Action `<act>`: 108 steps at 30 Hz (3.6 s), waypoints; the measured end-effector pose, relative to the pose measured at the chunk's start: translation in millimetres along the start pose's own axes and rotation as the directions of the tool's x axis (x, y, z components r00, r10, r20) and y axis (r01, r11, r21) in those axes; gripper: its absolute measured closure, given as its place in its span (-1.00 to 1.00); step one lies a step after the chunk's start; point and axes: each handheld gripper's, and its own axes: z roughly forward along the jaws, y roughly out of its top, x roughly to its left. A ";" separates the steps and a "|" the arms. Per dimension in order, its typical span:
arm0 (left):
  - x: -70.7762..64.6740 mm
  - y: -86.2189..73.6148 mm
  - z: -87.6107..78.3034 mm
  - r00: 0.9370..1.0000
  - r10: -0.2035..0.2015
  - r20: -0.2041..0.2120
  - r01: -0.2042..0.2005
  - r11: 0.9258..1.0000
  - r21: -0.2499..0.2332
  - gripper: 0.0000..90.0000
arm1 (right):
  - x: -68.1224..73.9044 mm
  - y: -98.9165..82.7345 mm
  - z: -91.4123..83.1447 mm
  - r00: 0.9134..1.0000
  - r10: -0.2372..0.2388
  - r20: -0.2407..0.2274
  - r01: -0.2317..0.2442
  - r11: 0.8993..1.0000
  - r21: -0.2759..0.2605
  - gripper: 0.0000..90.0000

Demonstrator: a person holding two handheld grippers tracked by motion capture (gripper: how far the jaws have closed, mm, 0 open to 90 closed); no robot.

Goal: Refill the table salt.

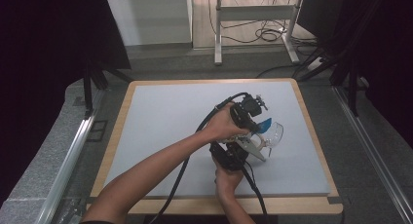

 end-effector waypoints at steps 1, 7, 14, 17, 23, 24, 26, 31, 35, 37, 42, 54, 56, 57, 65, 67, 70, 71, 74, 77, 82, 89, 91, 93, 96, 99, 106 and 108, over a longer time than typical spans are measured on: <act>-0.4 0.3 0.2 1.000 0.001 0.000 -0.001 1.000 0.002 1.00 | -0.3 0.1 -0.4 1.000 -0.001 0.002 0.001 1.000 0.001 0.17; -2.5 0.8 0.2 1.000 0.005 0.000 -0.005 1.000 0.000 1.00 | -0.7 0.0 -2.8 1.000 -0.003 0.003 0.003 1.000 0.001 0.17; -3.8 1.7 1.6 1.000 0.008 0.002 -0.008 1.000 0.000 1.00 | -1.7 0.0 -4.3 1.000 -0.001 0.008 0.001 1.000 -0.003 0.17; -3.2 1.4 1.6 1.000 0.005 0.004 -0.005 1.000 0.000 1.00 | -2.1 -0.3 -3.9 1.000 -0.001 0.007 0.001 1.000 -0.003 0.17; -2.8 1.1 1.6 1.000 0.006 0.002 -0.006 1.000 0.002 1.00 | -2.0 -0.6 -3.6 1.000 -0.001 0.007 0.001 1.000 -0.001 0.17; -3.0 1.1 1.6 1.000 0.006 0.003 -0.006 1.000 0.001 1.00 | -2.0 -0.6 -3.7 1.000 -0.002 0.007 0.002 1.000 -0.001 0.17; -3.0 1.0 1.5 1.000 0.007 0.001 -0.007 1.000 0.002 1.00 | -1.9 -0.7 -3.7 1.000 -0.001 0.007 0.001 1.000 -0.002 0.18; -2.4 0.1 1.2 1.000 0.003 0.002 -0.003 1.000 -0.003 1.00 | -1.4 -0.9 -3.2 1.000 0.000 0.004 0.000 1.000 -0.002 0.18; -2.0 -0.3 1.1 1.000 0.001 0.001 -0.001 1.000 -0.002 1.00 | -1.3 -1.2 -2.8 1.000 -0.001 0.003 0.001 1.000 0.001 0.18; -1.8 -0.5 1.0 1.000 0.002 0.001 -0.002 1.000 -0.001 1.00 | -1.1 -1.4 -2.5 1.000 -0.001 0.004 0.001 1.000 -0.001 0.18; -1.3 -1.0 1.2 1.000 0.002 0.001 -0.002 1.000 -0.002 1.00 | -1.0 -1.8 -1.9 1.000 -0.001 0.006 0.001 1.000 -0.004 0.18; 1.2 -4.4 1.1 1.000 -0.011 0.009 0.011 1.000 -0.016 1.00 | -1.8 -3.9 -1.7 1.000 -0.030 0.006 0.030 1.000 0.008 0.17; 1.7 -5.6 1.5 1.000 -0.012 0.011 0.012 1.000 -0.019 1.00 | -2.5 -5.3 -2.0 0.999 -0.042 0.006 0.041 0.999 0.013 0.17; 1.7 -6.3 1.8 1.000 -0.014 0.013 0.015 1.000 -0.023 1.00 | -2.5 -6.2 -2.3 0.999 -0.046 0.006 0.045 0.999 0.017 0.17; 5.8 -12.6 0.4 0.999 -0.028 0.022 0.029 0.999 -0.044 1.00 | -5.4 -14.4 -3.8 0.991 -0.130 0.019 0.128 0.990 0.050 0.16; 6.6 -14.1 -0.2 0.999 -0.034 0.026 0.035 0.998 -0.049 1.00 | -6.8 -16.3 -4.4 0.987 -0.156 0.022 0.155 0.986 0.059 0.16; 8.0 -16.2 -2.3 0.999 -0.035 0.032 0.037 0.998 -0.056 1.00 | -7.4 -19.1 -5.4 0.982 -0.190 0.024 0.188 0.980 0.071 0.16; 8.6 -17.1 -3.2 0.999 -0.036 0.032 0.038 0.998 -0.057 1.00 | -8.0 -20.2 -5.7 0.979 -0.205 0.023 0.203 0.976 0.077 0.15; 10.6 -20.3 -5.7 0.998 -0.046 0.037 0.049 0.997 -0.067 1.00 | -9.5 -22.5 -6.7 0.973 -0.229 0.020 0.226 0.970 0.092 0.14; 11.2 -23.3 -9.5 0.998 -0.053 0.042 0.056 0.995 -0.082 1.00 | -11.4 -23.4 -8.5 0.970 -0.245 0.009 0.242 0.964 0.112 0.13; 12.4 -28.9 -13.2 0.997 -0.065 0.048 0.070 0.992 -0.104 0.99 | -13.6 -24.1 -10.1 0.965 -0.263 0.002 0.261 0.955 0.139 0.11; 14.3 -36.1 -18.3 0.996 -0.080 0.049 0.086 0.988 -0.128 0.99 | -17.2 -27.5 -11.1 0.957 -0.291 -0.008 0.287 0.941 0.178 0.07; 15.1 -37.9 -20.5 0.996 -0.079 0.052 0.086 0.986 -0.141 0.99 | -18.1 -28.5 -11.3 0.957 -0.291 -0.011 0.288 0.938 0.192 0.07; 15.4 -39.7 -22.5 0.995 -0.083 0.054 0.090 0.985 -0.147 0.99 | -18.9 -29.0 -11.0 0.958 -0.287 -0.014 0.284 0.936 0.209 0.05; 15.0 -42.4 -25.1 0.995 -0.081 0.059 0.090 0.983 -0.157 0.99 | -20.8 -29.8 -11.0 0.962 -0.270 -0.025 0.268 0.934 0.237 0.04; 13.9 -44.8 -27.7 0.995 -0.080 0.063 0.090 0.982 -0.168 0.99 | -22.6 -31.2 -11.3 0.964 -0.264 -0.024 0.262 0.933 0.247 0.03; 13.9 -54.6 -36.1 0.993 -0.084 0.083 0.100 0.972 -0.212 0.99 | -30.5 -33.7 -12.2 0.966 -0.257 -0.017 0.252 0.930 0.266 -0.01; 13.6 -57.9 -39.4 0.993 -0.081 0.080 0.098 0.969 -0.227 0.99 | -32.3 -34.1 -12.4 0.966 -0.258 -0.019 0.253 0.927 0.276 -0.05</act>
